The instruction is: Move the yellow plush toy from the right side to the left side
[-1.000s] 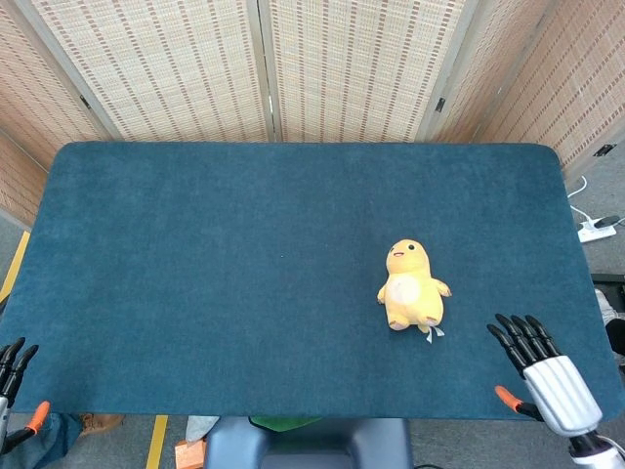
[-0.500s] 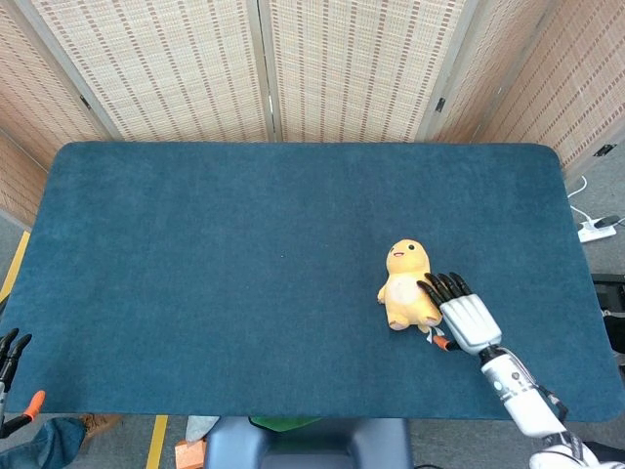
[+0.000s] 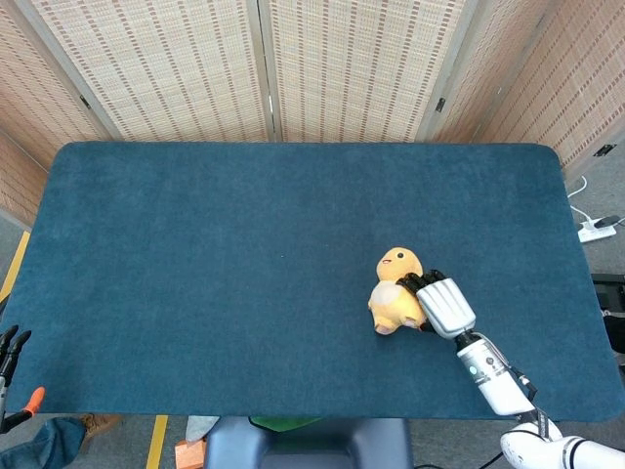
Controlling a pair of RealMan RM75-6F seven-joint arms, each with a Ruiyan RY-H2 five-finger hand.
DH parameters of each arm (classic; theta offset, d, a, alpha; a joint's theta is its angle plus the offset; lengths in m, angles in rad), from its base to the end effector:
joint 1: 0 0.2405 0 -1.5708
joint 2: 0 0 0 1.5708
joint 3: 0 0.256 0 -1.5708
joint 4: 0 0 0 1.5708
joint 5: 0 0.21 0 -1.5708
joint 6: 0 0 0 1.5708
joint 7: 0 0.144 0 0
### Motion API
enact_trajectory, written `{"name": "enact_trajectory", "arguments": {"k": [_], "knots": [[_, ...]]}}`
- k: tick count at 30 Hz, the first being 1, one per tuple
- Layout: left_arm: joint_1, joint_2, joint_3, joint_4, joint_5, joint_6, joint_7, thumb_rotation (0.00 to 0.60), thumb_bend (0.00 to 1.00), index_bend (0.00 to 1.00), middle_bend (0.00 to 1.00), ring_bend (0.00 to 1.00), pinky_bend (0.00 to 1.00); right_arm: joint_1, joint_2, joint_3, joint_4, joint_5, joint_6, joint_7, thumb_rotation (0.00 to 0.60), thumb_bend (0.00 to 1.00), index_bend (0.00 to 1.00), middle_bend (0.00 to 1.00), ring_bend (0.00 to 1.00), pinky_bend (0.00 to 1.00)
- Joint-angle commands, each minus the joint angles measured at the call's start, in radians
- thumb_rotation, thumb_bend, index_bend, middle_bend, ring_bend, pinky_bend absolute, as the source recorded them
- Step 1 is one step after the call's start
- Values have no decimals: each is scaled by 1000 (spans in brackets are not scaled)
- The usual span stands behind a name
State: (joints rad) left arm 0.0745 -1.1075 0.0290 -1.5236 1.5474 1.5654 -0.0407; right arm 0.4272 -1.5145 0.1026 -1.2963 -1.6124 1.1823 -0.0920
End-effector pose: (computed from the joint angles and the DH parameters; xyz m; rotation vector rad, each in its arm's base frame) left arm -0.3461 0.1123 0.1690 -1.3517 -0.9356 -0.7660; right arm -0.2395 -0.2834 0.0179 1.8253 -0.7597 1.0029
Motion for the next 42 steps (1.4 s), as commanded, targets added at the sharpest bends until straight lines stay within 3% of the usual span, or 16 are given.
{"name": "enact_trajectory", "arguments": {"k": [1,4,9,13,16,19,21,22,23,24,25,27,31,35,39,42], "knots": [[-1,2,1,0,2,0,-5,600,344,19,59,0,90,28,-76,-35,51,-192,198,136,600,658,762,816,733,932],[-2,5,1,0,0,-2,-17,600,343,19,59,0,90,72,-111,-28,5,-231,187,78,600,657,762,815,732,932],[-4,9,1,2,-4,-8,-37,600,343,19,59,0,90,160,-230,3,-40,-216,70,-43,600,627,762,804,722,932],[-6,12,5,9,-4,-15,-48,600,344,19,59,0,91,219,-357,34,39,-168,-7,-79,600,597,762,755,693,914],[-6,15,8,13,-2,-17,-62,600,344,19,59,0,91,261,-446,48,134,-142,-36,-34,600,555,739,666,620,820],[-4,18,9,16,2,-12,-78,600,344,19,59,0,91,287,-513,57,222,-115,-56,-13,600,481,609,555,537,710],[-3,19,11,20,4,-10,-85,600,344,19,59,0,91,295,-534,58,260,-94,-79,-43,600,430,463,451,438,608],[-3,19,13,23,6,-11,-88,600,344,19,60,0,91,295,-528,57,255,-65,-121,-80,600,367,274,323,312,494],[-4,19,14,24,7,-12,-88,600,344,19,60,0,91,297,-519,56,242,-50,-149,-101,600,323,169,230,220,409],[-4,19,15,25,9,-14,-88,600,343,19,59,0,91,303,-490,55,198,-21,-204,-134,600,242,35,91,85,240],[-5,19,16,25,10,-15,-87,600,343,19,59,0,91,307,-467,57,163,-6,-228,-150,600,185,0,21,18,115],[-5,18,18,25,13,-14,-86,600,343,19,59,0,91,306,-430,56,102,-2,-223,-152,600,114,0,0,0,2],[-4,13,21,25,27,-3,-78,600,343,19,59,0,98,280,-341,31,-24,-4,-186,-74,600,44,0,0,0,0],[-5,2,25,36,55,14,-81,600,341,13,59,0,117,223,-164,-28,-214,-41,-113,-2,600,40,0,0,0,0],[-25,-14,43,49,133,27,-109,600,327,0,44,0,134,130,70,-148,-385,-128,15,79,600,40,0,0,0,0],[-63,-11,68,31,225,13,-105,600,314,0,28,0,143,28,209,-242,-400,-210,178,108,600,40,0,0,0,0]]}}
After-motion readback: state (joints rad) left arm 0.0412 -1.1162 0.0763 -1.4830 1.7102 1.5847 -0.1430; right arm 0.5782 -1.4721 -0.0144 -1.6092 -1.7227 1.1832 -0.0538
